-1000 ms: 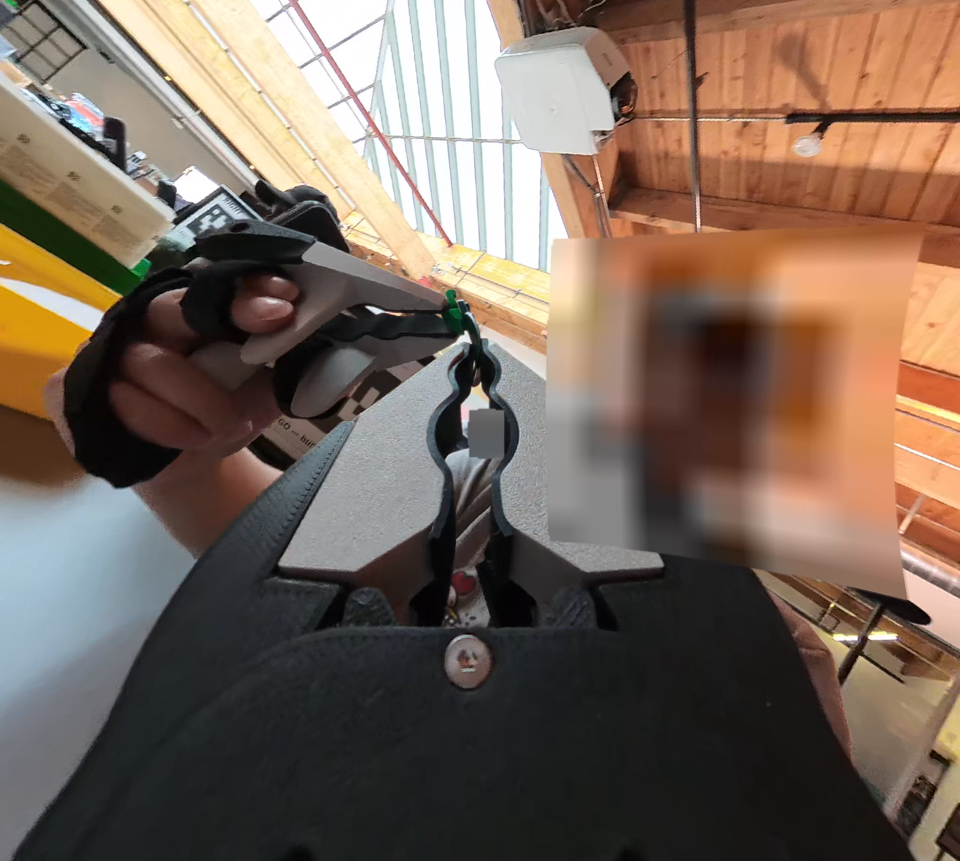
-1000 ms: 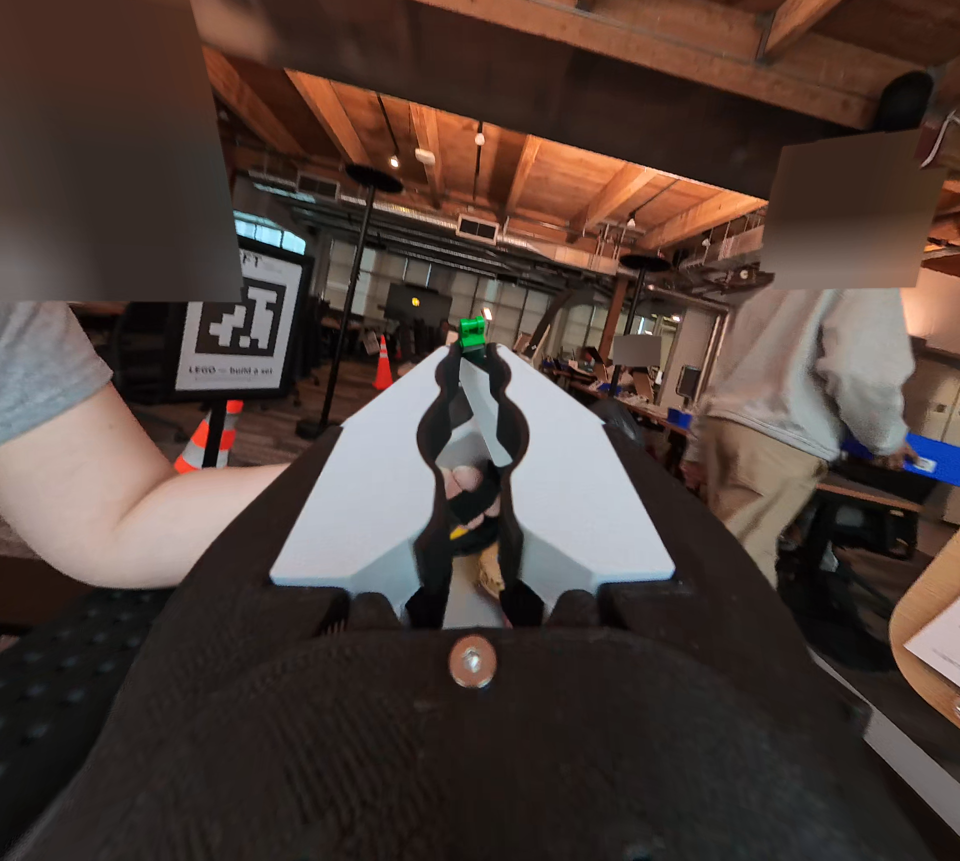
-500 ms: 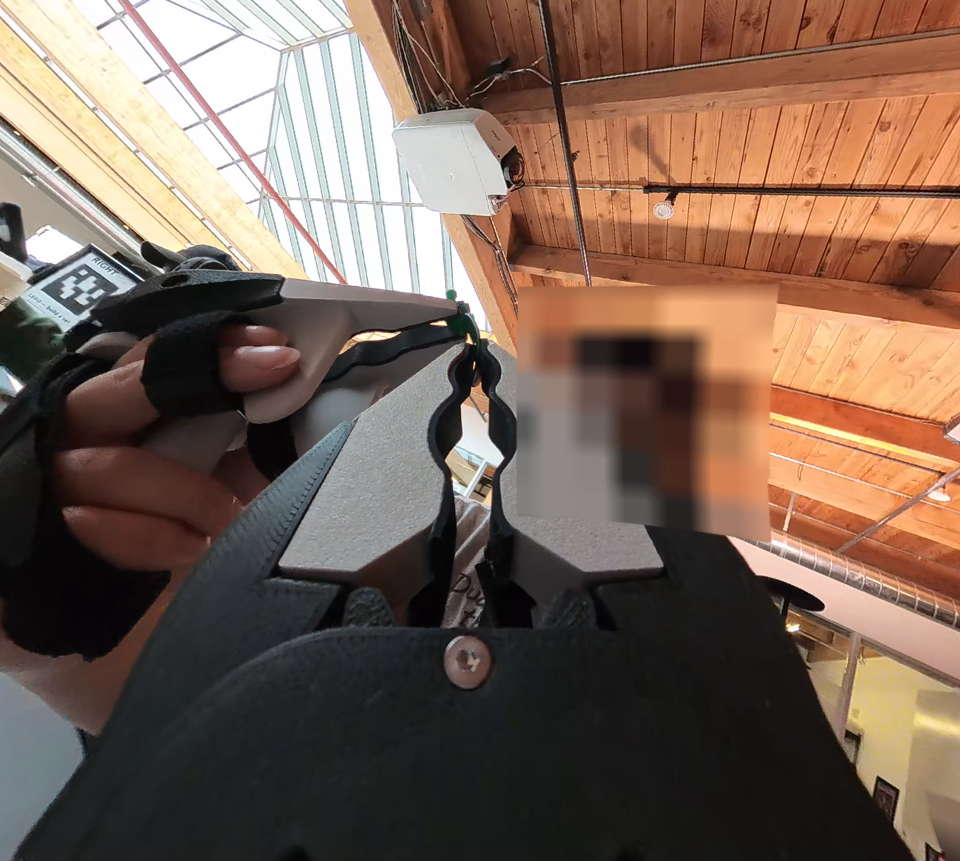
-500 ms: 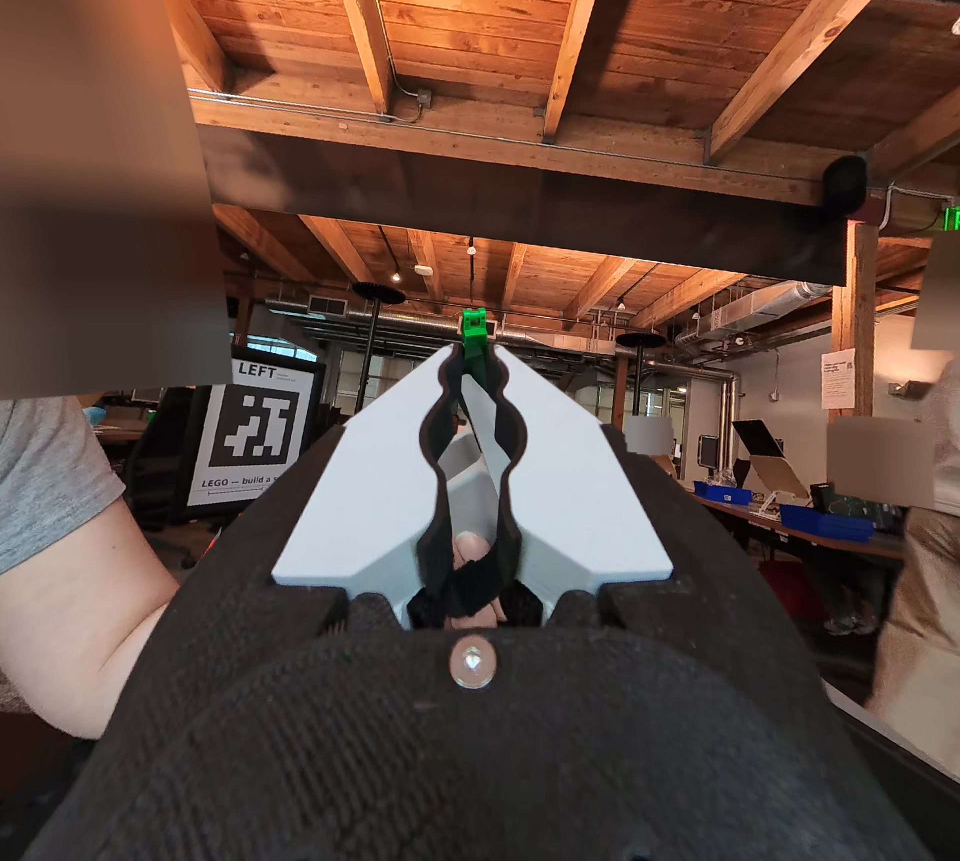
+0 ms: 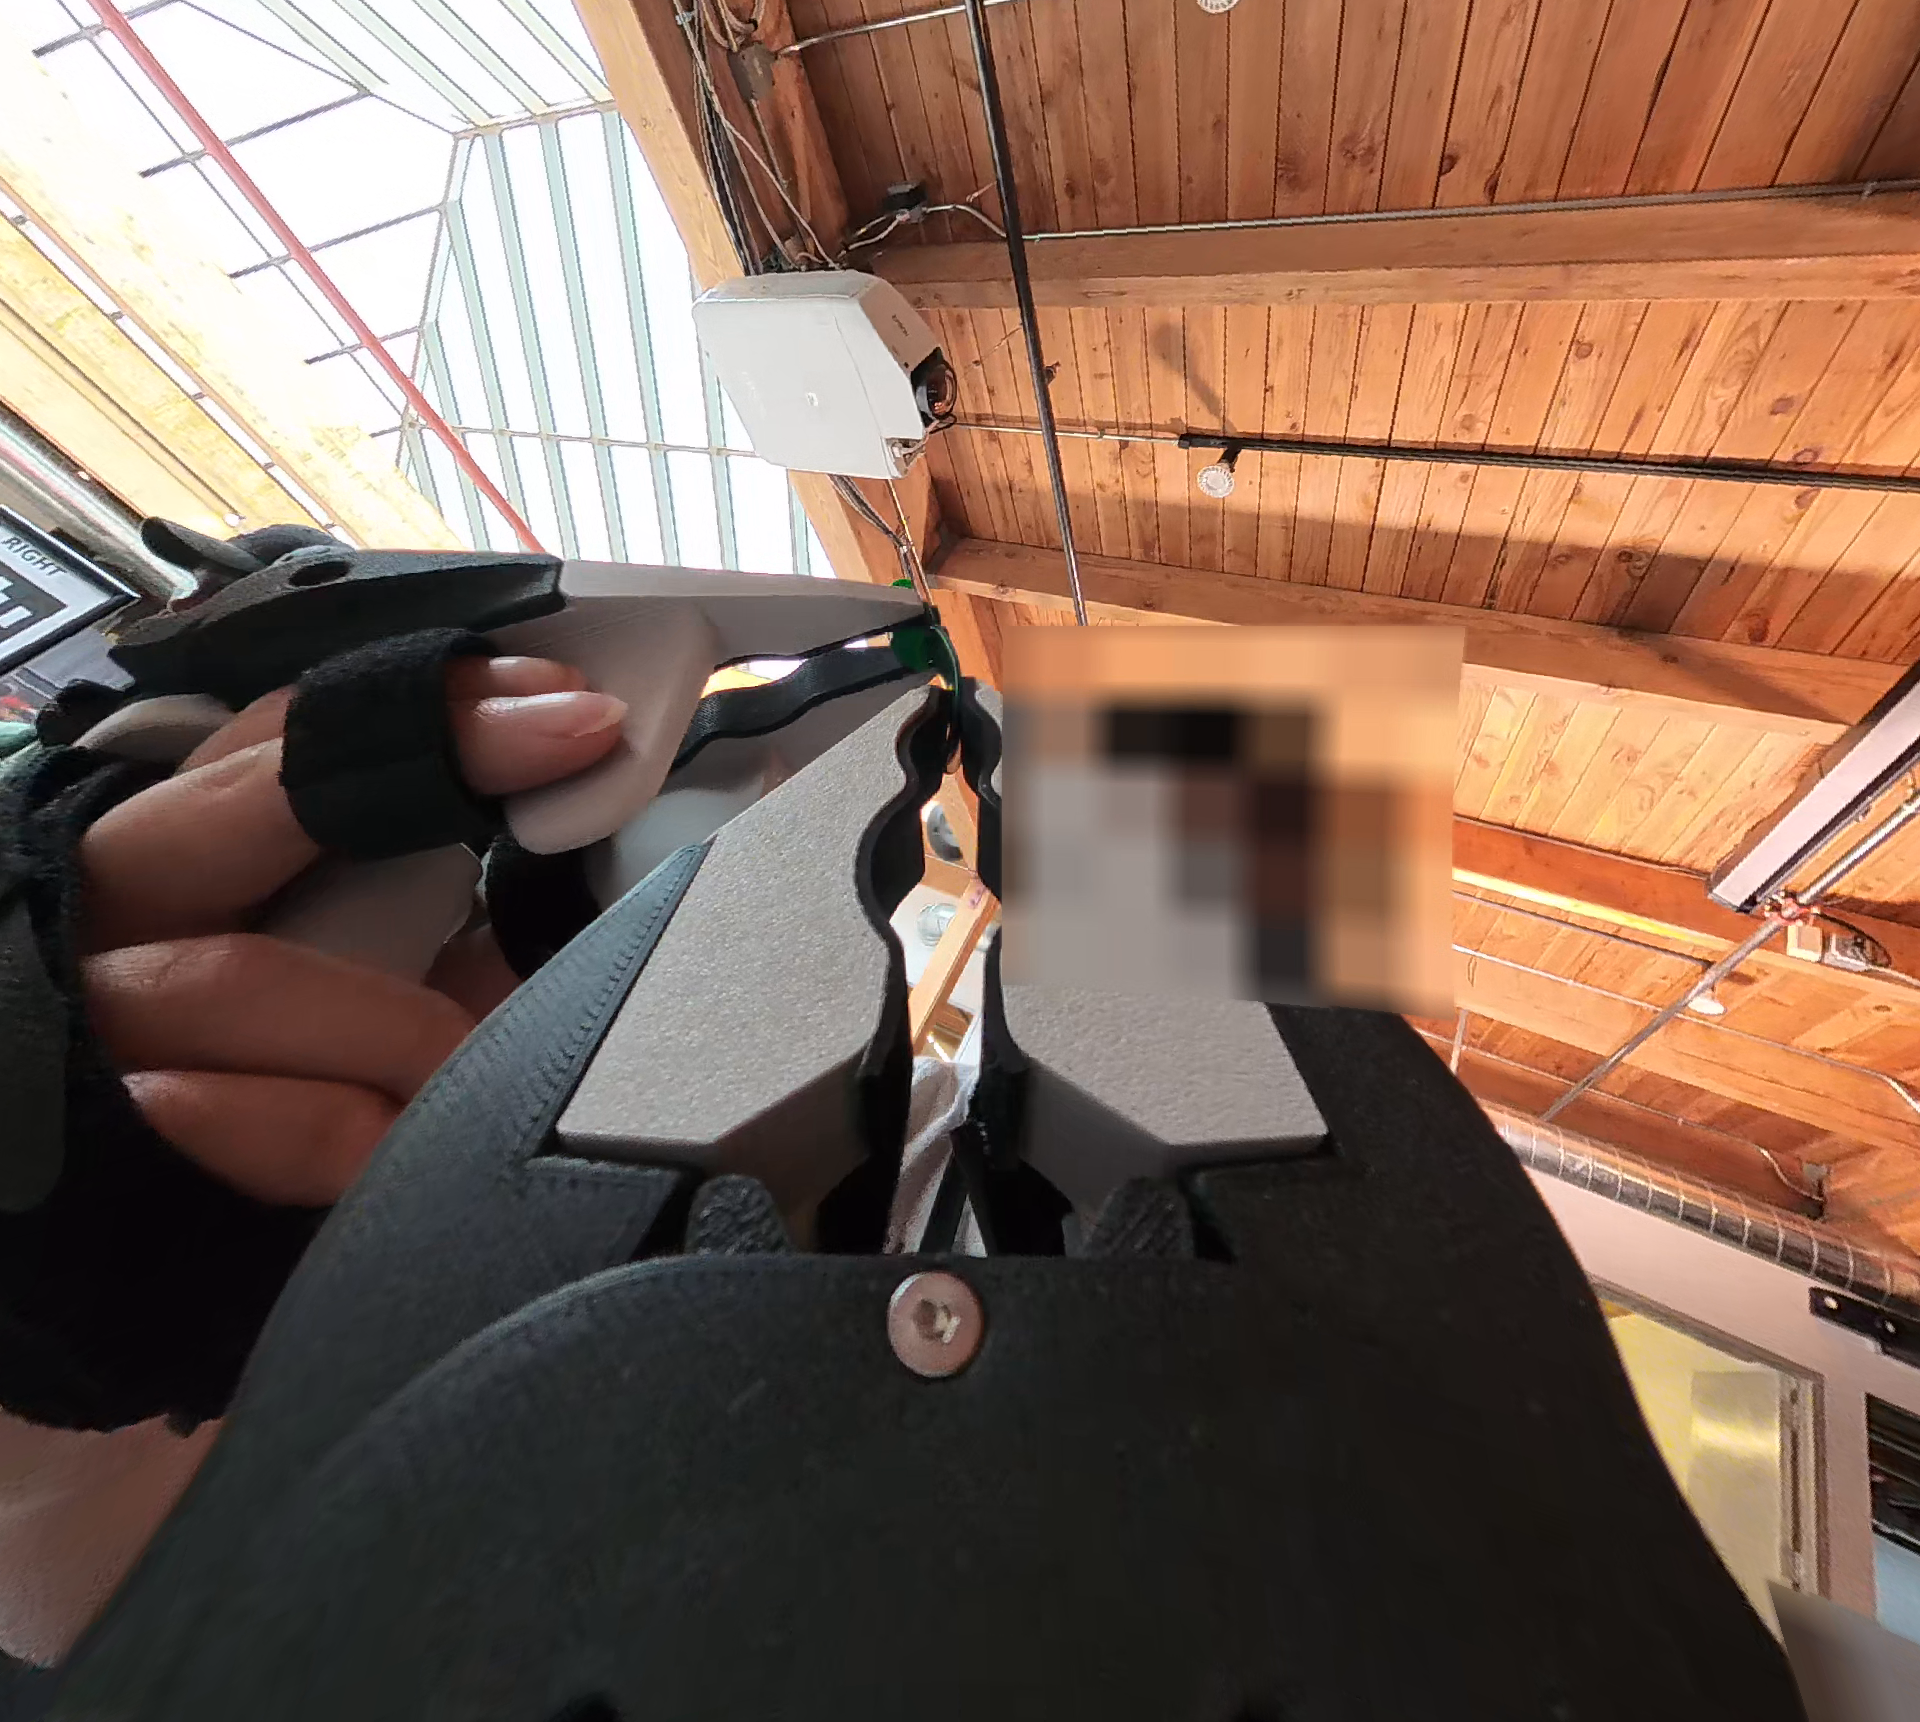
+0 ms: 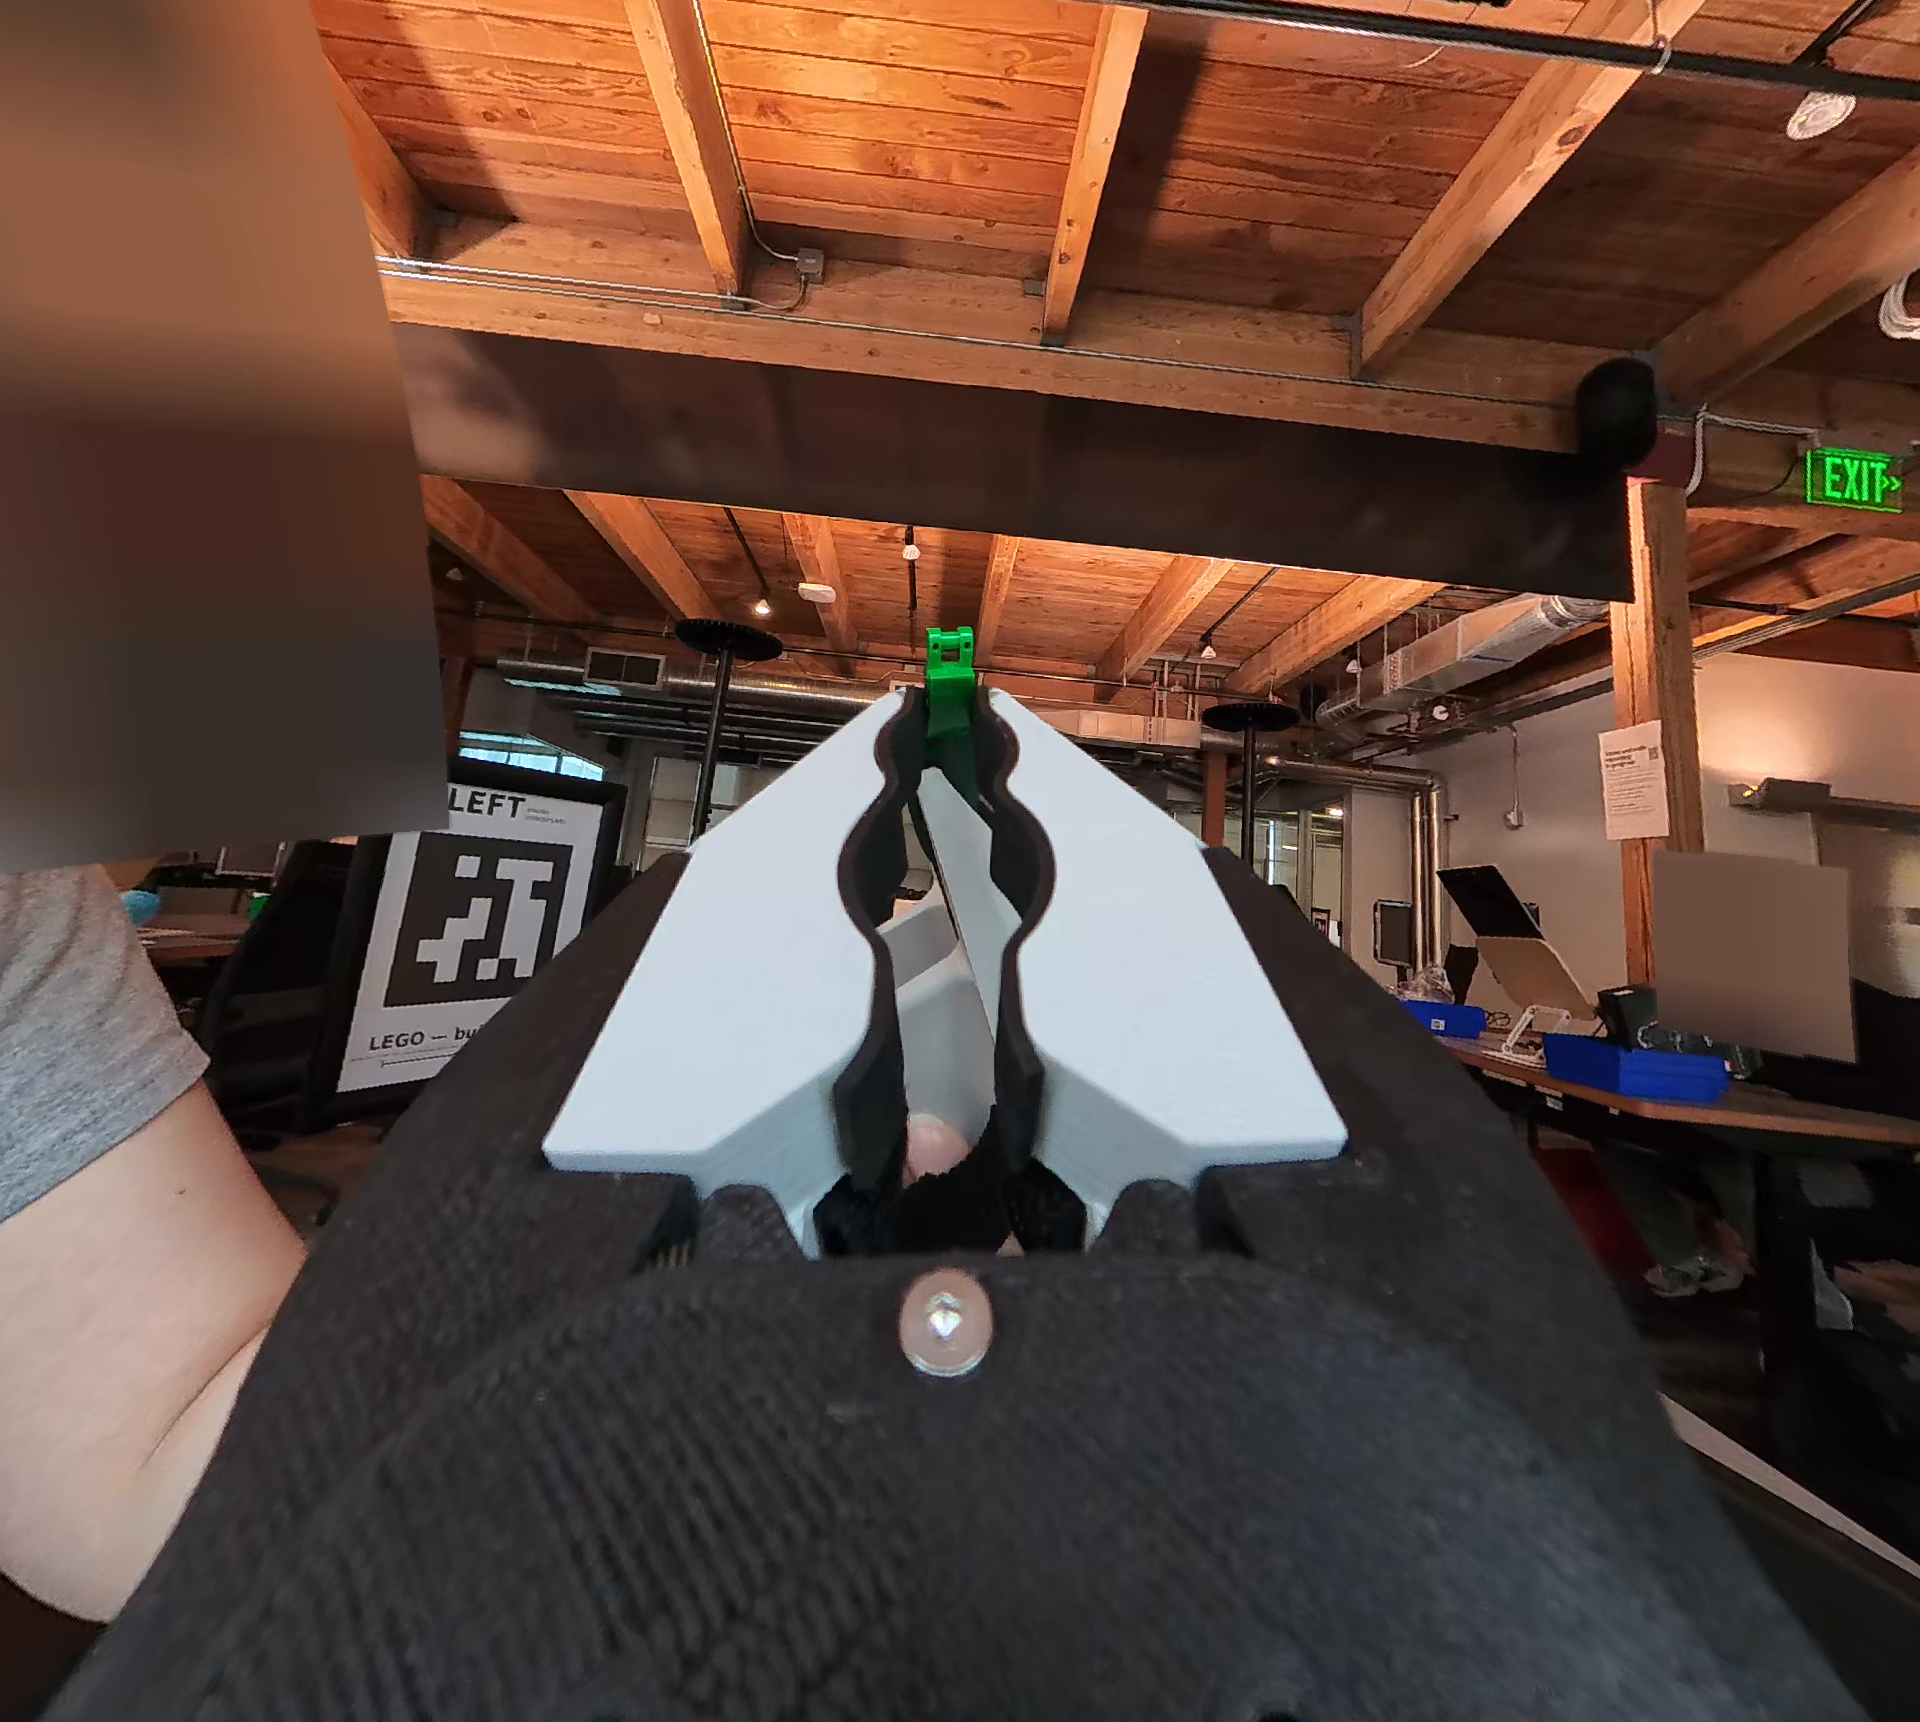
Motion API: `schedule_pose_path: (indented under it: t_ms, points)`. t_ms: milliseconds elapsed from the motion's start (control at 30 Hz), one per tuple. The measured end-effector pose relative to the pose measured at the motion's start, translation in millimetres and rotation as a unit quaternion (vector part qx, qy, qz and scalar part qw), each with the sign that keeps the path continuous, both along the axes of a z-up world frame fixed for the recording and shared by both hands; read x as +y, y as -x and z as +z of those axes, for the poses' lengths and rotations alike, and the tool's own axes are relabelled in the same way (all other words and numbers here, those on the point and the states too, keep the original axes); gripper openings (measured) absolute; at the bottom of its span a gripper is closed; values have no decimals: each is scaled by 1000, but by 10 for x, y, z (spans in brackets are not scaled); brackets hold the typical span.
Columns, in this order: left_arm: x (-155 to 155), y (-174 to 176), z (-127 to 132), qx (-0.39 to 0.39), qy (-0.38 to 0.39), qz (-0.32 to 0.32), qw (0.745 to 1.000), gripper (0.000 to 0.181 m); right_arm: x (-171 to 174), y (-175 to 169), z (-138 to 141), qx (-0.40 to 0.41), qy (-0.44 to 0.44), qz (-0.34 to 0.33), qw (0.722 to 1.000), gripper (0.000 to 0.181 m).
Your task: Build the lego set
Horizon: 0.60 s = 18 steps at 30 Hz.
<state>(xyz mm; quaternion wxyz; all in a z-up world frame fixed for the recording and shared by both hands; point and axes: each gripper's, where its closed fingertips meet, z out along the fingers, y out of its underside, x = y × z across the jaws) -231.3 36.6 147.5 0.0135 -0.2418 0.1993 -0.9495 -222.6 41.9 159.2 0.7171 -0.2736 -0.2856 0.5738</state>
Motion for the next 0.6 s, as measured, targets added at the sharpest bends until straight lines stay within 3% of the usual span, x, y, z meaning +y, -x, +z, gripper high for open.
schedule_pose_path:
  t_ms: [333, 400, 467, 500, 533, 567, 600]
  points:
    - [36, -6, -15, 1, 9, 3, 1000, 0, 35, 11, -20, -17, 18, 19, 1000, 6]
    - [44, -30, -52, 30, -1, 5, 1000, 4, 41, 0, -17, -28, 19, 19, 999, 6]
    - [43, -43, -180, 93, -67, 40, 993, 20, 43, -119, 55, -19, 15, 11, 1000, 6]
    - [52, -65, -350, 151, -134, 82, 976, 22, 41, -199, 102, -16, 14, 9, 1000, 6]
    - [121, -99, -634, 236, -219, 144, 936, 25, 36, -275, 145, -18, 11, 4, 1000, 6]
    - [283, -85, -1000, 335, -306, 214, 865, 27, 29, -339, 177, -29, 5, 0, 1000, 6]
    - [482, 26, -1363, 430, -379, 269, 774, 30, 30, -391, 196, -46, 3, -3, 999, 6]
